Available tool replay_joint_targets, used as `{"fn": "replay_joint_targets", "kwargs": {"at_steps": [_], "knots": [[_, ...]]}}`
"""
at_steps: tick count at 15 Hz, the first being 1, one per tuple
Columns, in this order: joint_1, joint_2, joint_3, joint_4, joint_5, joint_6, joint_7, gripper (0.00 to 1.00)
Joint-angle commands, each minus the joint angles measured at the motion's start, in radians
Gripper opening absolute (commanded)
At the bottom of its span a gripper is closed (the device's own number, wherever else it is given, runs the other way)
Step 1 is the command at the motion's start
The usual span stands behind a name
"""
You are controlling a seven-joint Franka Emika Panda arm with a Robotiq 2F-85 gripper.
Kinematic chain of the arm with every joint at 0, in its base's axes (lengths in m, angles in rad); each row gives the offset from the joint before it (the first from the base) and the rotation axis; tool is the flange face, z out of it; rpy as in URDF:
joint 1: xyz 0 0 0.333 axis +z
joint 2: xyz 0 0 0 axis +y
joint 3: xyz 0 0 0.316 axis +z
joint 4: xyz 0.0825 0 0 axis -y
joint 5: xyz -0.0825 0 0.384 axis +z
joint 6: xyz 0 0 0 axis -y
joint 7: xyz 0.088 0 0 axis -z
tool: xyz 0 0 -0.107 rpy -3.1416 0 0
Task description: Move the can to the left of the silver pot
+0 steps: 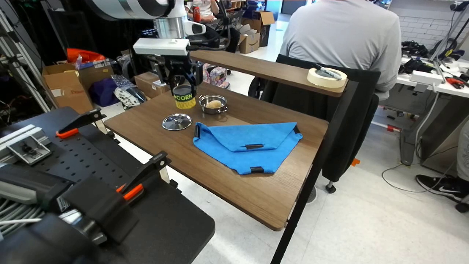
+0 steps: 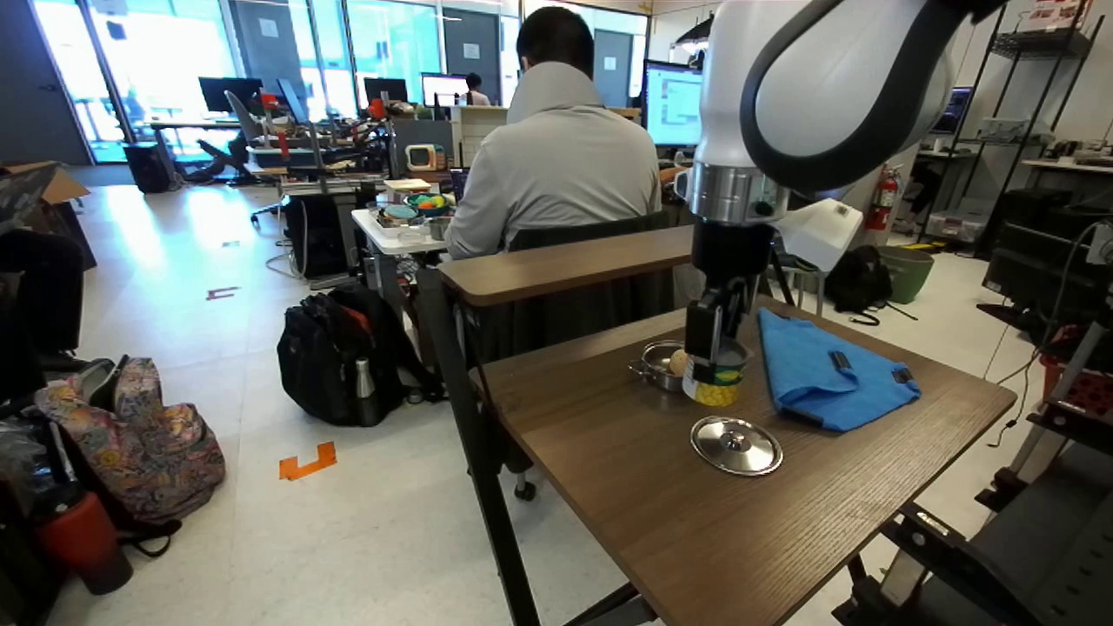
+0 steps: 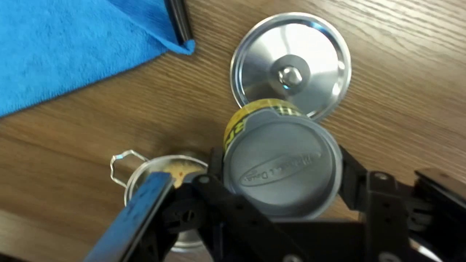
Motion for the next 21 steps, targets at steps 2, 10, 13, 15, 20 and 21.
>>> {"fn": "replay_joint_targets", "kwargs": {"at_steps": [2, 10, 13, 15, 20, 21], "knots": [[0.060, -0.059, 0.035, -0.013, -0.032, 0.040, 0.024, 0.46], [0.171, 0.098, 0.030, 0.273, -0.044, -0.022, 0.085, 0.46], [0.198, 0.201, 0.013, 0.414, -0.053, -0.073, 0.092, 0.46], [0.197, 0.263, 0.010, 0.497, -0.050, -0.121, 0.086, 0.46], [0.160, 0.399, 0.021, 0.681, -0.026, -0.245, 0.048, 0.46], [0.156, 0.418, 0.021, 0.707, -0.025, -0.263, 0.046, 0.46]]}}
